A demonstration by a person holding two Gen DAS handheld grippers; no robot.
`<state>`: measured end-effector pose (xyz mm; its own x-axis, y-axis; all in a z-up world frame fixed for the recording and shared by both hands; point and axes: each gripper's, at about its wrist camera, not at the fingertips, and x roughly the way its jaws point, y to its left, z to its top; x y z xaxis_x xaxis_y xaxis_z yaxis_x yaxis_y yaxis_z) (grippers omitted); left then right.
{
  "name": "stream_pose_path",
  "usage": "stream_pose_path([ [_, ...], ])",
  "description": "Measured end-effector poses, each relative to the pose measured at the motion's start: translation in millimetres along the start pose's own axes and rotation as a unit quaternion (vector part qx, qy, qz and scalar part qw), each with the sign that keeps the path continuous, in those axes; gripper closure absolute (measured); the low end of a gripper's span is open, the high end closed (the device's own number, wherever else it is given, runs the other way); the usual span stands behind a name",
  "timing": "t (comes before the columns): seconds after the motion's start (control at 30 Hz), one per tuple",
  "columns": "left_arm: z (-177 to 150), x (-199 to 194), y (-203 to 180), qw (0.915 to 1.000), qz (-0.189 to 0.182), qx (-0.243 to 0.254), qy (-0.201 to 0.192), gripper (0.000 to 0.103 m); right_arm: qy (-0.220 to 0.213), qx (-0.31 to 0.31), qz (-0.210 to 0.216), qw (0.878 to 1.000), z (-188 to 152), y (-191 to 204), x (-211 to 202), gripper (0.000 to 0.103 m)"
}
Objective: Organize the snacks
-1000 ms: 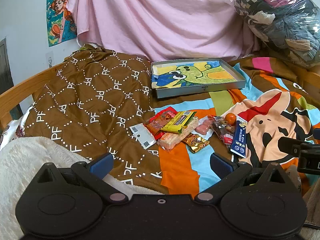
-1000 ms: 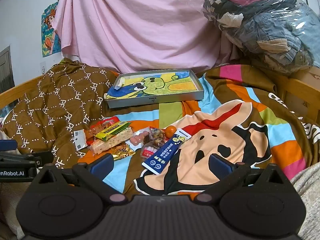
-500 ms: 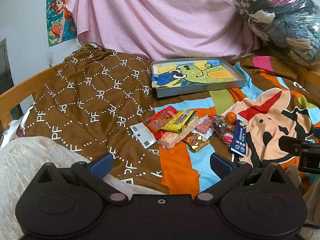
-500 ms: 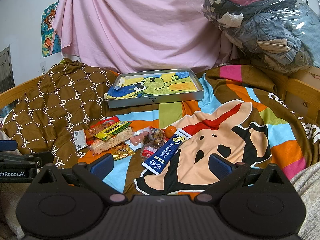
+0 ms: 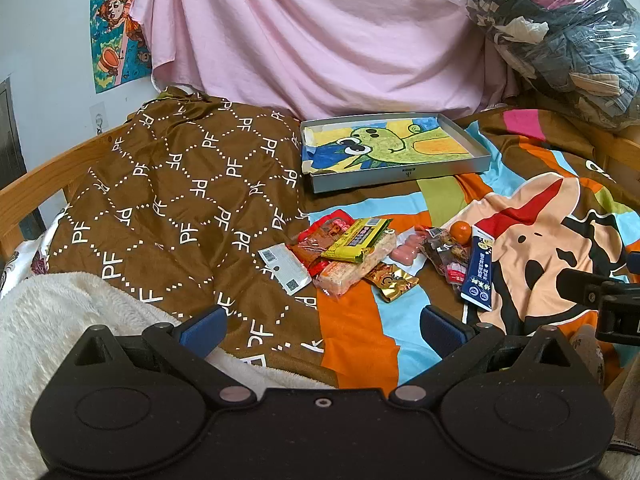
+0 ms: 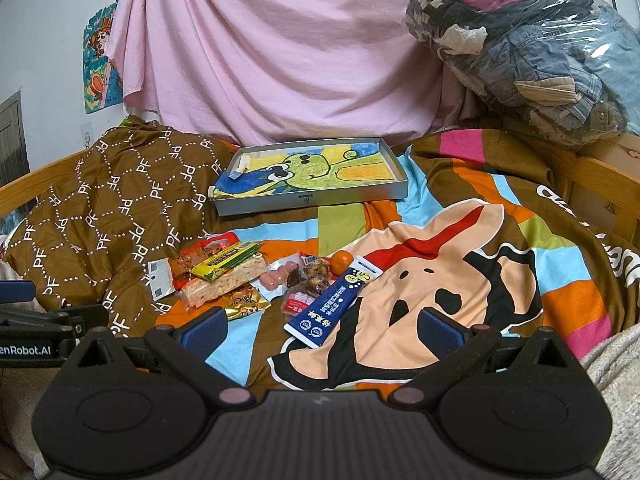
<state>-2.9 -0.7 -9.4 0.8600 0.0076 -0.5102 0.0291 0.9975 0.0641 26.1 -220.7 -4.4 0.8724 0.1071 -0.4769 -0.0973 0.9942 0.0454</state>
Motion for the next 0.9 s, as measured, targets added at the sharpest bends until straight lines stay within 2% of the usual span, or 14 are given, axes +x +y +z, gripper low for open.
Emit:
stream_pose_path([
  [0.9,0.0,2.9,1.8,1.0000,0.000,0.001,0.003,0.001,0.001,0.000,0.000,1.000,0.2,0.0,0.7,0.000],
])
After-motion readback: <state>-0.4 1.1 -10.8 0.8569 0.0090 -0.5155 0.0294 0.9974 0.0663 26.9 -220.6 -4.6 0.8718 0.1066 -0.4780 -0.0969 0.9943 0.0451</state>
